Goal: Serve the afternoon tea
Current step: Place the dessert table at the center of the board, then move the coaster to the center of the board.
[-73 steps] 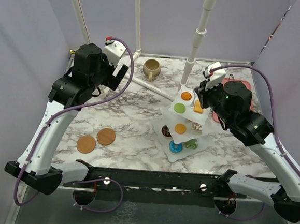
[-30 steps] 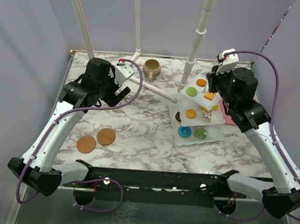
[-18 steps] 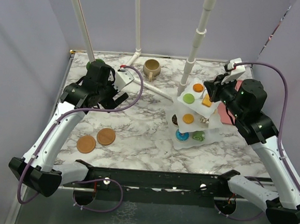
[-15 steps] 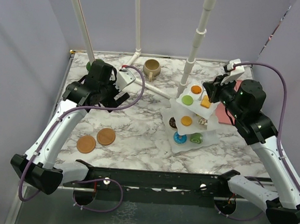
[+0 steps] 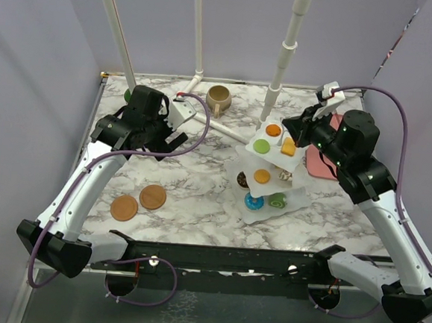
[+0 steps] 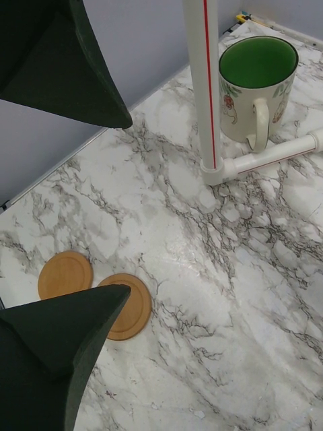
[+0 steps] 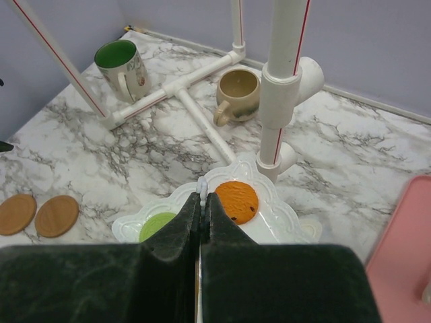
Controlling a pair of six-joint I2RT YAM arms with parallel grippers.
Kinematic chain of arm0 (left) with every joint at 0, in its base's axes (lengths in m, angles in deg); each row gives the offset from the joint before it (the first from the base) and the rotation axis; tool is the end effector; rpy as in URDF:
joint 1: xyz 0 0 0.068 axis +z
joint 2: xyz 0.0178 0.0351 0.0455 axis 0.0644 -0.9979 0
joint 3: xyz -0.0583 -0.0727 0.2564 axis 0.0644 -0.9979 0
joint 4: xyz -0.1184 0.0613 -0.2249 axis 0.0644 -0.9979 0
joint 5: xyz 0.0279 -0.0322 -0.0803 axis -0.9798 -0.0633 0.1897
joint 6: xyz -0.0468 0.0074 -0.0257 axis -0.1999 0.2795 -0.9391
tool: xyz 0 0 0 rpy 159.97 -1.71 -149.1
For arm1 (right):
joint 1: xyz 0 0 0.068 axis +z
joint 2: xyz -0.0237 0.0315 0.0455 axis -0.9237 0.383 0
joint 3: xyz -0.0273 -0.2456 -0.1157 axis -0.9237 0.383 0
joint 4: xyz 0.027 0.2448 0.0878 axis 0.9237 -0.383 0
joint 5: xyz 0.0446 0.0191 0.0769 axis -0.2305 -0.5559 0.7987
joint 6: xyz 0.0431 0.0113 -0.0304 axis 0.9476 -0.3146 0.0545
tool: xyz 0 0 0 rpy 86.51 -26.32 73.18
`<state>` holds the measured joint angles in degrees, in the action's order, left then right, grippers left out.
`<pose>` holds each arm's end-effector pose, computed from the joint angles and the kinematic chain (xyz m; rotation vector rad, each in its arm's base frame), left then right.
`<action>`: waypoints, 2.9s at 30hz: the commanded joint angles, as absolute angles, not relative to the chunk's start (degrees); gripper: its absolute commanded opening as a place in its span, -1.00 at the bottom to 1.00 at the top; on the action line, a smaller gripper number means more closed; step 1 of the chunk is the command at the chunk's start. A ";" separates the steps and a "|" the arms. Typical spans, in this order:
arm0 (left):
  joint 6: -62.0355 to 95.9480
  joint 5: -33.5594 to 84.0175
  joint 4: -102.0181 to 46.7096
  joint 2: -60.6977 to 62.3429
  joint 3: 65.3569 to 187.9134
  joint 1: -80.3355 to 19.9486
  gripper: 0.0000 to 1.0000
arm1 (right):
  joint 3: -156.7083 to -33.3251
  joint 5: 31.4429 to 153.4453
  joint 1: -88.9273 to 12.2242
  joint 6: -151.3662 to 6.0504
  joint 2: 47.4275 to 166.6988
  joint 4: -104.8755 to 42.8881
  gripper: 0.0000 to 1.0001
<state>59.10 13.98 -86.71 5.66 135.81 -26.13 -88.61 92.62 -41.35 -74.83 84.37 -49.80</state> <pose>0.2202 -0.0889 0.3883 1.0391 2.1403 0.1297 0.1945 0.1009 0.4271 -0.4256 1.6935 0.5130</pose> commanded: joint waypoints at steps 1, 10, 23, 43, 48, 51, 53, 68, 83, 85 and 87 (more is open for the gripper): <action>61.82 14.89 -89.28 6.85 135.18 -25.68 0.98 | -90.23 92.76 -41.46 -74.75 82.79 -44.47 -0.99; 71.89 11.48 -87.77 7.21 120.96 -24.23 0.98 | -93.02 92.87 -41.38 -75.93 82.56 -47.60 0.14; 79.00 11.16 -77.28 2.39 104.03 -23.29 0.98 | -102.17 92.44 -33.84 -75.35 85.49 -52.37 0.56; 74.23 13.10 -59.15 -9.98 99.07 -24.53 0.98 | -103.13 70.81 -3.85 -76.38 96.70 -43.10 0.56; 71.21 14.74 -57.65 -13.53 101.63 -26.68 0.98 | -101.47 68.76 -2.03 -76.13 96.73 -41.81 0.53; 69.24 15.70 -57.28 -14.73 103.01 -29.58 0.98 | -100.26 67.56 -1.85 -75.98 95.94 -41.08 0.52; 67.57 16.34 -57.08 -15.50 103.96 -31.90 0.98 | -99.86 66.74 -1.80 -76.01 95.46 -41.16 0.52; 62.79 18.98 -64.41 -19.11 122.88 -34.00 0.98 | -98.48 63.86 -0.86 -76.41 93.69 -42.60 0.50; 97.52 14.44 -91.42 1.56 114.87 -1.91 0.98 | -97.07 65.81 -0.78 -78.77 94.38 -38.85 0.50; 100.14 14.29 -90.26 0.93 112.54 3.17 0.98 | -96.70 65.89 -0.77 -78.69 94.30 -38.79 0.50; 100.72 14.69 -88.57 -0.41 110.70 5.96 0.98 | -96.43 66.14 -0.77 -78.48 94.29 -38.78 0.50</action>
